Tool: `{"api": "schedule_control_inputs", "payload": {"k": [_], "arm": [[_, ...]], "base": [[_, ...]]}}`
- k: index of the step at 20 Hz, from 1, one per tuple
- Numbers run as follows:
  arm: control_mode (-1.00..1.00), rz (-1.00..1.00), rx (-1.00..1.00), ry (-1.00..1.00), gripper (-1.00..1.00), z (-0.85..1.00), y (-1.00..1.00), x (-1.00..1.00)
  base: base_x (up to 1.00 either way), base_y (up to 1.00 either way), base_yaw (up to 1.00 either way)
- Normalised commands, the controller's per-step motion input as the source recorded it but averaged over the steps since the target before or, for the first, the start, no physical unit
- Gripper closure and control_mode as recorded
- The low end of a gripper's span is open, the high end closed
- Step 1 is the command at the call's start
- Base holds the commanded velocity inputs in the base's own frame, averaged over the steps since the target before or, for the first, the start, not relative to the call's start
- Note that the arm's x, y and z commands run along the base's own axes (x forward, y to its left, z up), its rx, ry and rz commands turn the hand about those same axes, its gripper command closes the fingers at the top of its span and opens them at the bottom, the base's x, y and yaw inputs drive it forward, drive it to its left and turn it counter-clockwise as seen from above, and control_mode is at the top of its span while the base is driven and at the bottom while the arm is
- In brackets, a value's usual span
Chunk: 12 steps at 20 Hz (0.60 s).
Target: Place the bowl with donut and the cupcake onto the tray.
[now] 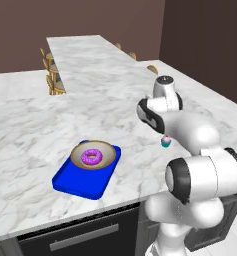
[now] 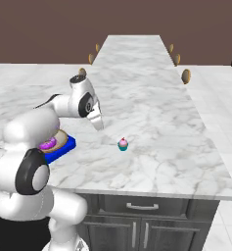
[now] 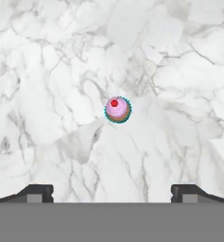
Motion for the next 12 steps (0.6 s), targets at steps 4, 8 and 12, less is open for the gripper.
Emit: {"api": "schedule_control_inputs", "payload": {"k": [4,8,12], "arm": [[-1.00,0.10,0.00,0.08,-1.00,-0.53,-0.63,0.17],[-1.00,0.10,0.00,0.09,-1.00,-0.46,-0.56,0.12],[-1.00,0.03,0.00,0.02,-1.00,-0.09,-0.10,0.02]], "base": [[0.00,0.00,0.00],[0.00,0.00,0.00],[0.00,0.00,0.00]]}}
